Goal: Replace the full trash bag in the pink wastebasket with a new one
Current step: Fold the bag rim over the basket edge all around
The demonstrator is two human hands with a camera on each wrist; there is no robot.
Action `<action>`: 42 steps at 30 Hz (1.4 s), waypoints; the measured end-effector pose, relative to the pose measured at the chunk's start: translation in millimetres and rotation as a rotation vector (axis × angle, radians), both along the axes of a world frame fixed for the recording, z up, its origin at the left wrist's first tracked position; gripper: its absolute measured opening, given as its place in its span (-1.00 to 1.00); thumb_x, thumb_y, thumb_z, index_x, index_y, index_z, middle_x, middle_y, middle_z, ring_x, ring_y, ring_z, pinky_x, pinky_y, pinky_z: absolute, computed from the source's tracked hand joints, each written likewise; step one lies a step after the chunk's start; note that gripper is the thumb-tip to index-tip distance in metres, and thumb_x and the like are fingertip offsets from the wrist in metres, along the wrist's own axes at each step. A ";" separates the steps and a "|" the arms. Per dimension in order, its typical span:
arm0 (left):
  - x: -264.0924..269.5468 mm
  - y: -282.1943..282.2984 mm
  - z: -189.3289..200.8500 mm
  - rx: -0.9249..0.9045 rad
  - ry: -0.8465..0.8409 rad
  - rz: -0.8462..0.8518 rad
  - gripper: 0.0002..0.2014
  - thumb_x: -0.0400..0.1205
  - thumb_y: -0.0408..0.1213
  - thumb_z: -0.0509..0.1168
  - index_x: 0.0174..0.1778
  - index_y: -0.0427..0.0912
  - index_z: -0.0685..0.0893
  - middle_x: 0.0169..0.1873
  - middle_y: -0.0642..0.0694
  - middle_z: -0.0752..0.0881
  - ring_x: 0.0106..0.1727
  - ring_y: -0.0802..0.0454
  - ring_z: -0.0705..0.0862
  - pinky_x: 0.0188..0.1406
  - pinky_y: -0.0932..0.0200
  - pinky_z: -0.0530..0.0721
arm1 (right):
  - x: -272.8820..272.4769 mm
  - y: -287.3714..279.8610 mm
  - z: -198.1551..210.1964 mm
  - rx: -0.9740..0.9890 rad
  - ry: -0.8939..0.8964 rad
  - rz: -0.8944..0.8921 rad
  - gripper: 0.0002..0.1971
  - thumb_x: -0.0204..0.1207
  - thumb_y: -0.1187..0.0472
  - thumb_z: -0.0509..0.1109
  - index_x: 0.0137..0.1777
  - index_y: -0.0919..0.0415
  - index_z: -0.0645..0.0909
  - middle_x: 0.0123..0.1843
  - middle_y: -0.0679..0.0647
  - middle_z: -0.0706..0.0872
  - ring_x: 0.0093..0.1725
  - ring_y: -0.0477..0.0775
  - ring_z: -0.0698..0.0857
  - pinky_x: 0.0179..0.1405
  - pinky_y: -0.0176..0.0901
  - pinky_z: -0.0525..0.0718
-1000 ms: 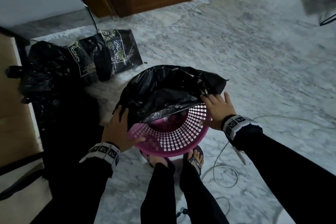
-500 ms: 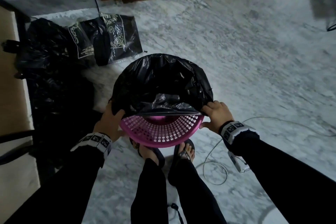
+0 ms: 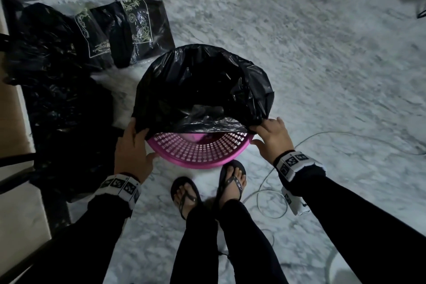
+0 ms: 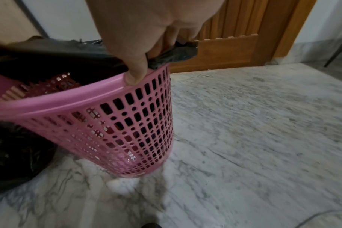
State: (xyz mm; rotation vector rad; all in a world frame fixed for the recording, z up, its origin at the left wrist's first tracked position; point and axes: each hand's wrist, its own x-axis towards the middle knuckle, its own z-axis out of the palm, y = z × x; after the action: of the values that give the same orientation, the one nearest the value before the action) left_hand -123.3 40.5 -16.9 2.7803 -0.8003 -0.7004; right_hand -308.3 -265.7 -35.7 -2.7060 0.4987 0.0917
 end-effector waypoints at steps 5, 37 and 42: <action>-2.8 -24.3 17.2 0.081 -0.112 -0.368 0.15 0.15 -0.12 0.60 0.59 -0.16 0.07 0.65 -0.20 0.04 0.62 -0.10 0.02 0.39 -0.52 0.25 | -0.5 8.1 -3.2 -0.157 -0.055 0.085 -0.79 0.12 0.43 0.62 -0.30 0.20 0.71 -0.31 0.20 0.64 -0.26 0.27 0.63 0.02 0.11 0.48; -59.5 -28.3 10.0 -0.155 0.300 0.721 -0.71 0.38 -0.09 0.52 -0.39 -0.28 0.74 -0.38 -0.24 0.78 -0.20 -0.14 0.75 -0.16 0.19 0.62 | 7.0 84.8 28.3 0.323 0.133 -0.728 -0.63 0.36 -0.05 0.51 -0.28 0.32 0.68 0.09 0.22 0.50 -0.09 0.20 0.66 -0.11 -0.12 0.65; -65.8 -34.7 9.0 -0.163 0.289 0.833 -0.56 0.27 -0.24 0.61 -0.02 -0.31 0.64 -0.08 -0.25 0.74 -0.02 -0.17 0.72 -0.01 0.10 0.64 | 14.5 91.9 25.3 0.429 0.181 -0.862 -0.62 0.36 0.32 0.44 0.20 0.30 0.59 0.22 0.28 0.53 0.03 0.31 0.68 0.03 -0.20 0.54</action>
State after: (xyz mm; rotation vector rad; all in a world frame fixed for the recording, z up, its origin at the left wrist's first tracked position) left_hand -189.2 5.8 -7.9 2.4338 0.3393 -0.7703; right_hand -293.8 -173.7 -10.4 -1.8881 1.4545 0.1776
